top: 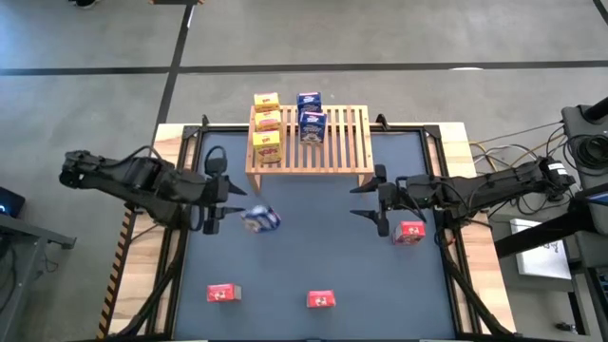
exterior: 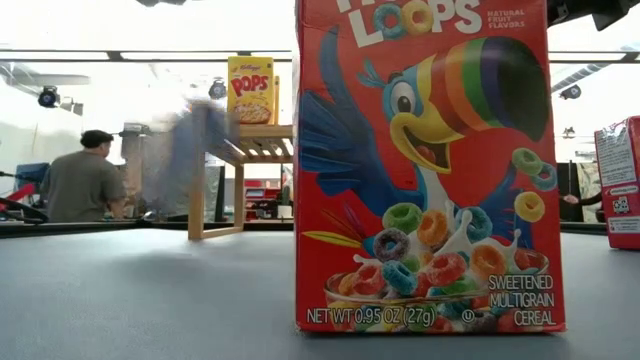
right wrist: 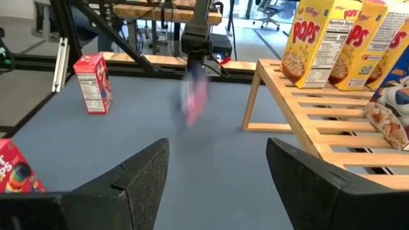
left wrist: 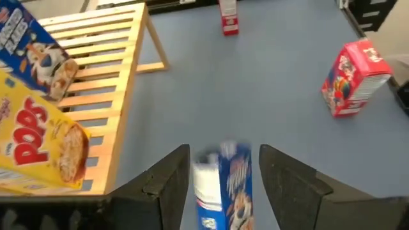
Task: Stack cereal on shelf
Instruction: Put the blue cereal box aligned with the other blue cereal box on the shelf
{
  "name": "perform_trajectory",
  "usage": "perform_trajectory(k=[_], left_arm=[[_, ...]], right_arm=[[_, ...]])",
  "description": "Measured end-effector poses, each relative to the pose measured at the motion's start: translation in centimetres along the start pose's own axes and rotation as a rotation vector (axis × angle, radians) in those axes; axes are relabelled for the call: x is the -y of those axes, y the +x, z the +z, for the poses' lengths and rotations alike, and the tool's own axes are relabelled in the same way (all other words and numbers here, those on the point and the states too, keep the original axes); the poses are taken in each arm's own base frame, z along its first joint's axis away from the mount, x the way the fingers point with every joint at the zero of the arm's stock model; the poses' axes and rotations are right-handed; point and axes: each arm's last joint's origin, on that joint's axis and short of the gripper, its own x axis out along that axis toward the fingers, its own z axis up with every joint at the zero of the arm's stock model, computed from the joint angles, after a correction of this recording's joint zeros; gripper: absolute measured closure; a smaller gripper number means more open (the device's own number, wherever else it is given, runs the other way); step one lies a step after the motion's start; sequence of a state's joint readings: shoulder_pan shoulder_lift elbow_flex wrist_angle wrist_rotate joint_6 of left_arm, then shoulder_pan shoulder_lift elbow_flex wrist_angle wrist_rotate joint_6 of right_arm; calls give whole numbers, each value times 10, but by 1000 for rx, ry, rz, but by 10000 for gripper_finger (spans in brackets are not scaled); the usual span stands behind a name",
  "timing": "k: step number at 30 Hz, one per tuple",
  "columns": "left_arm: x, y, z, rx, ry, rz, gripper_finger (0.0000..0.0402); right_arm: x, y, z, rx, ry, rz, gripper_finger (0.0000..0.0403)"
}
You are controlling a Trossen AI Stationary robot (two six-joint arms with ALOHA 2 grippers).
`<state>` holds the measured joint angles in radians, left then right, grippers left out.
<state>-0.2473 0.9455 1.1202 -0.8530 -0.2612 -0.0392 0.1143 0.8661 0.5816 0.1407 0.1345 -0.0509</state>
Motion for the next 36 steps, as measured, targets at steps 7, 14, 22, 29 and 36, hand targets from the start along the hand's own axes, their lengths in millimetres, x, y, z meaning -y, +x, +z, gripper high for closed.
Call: perform_trajectory(k=[7,14,22,29,36], left_arm=[[-7,2,-3,-39,-17,18,230],[-2,21,-11,-102,-36,-5,230],[10,73,-37,-151,-47,-1,227],[12,117,-53,-247,-48,26,154],[8,167,-61,-384,-14,59,52]], right_arm=[[0,0,0,-2,9,0,152],[0,0,-3,-10,14,1,152],[0,1,-4,-14,14,1,152],[0,1,-4,-12,-3,1,152],[0,1,-4,-9,-12,1,152]])
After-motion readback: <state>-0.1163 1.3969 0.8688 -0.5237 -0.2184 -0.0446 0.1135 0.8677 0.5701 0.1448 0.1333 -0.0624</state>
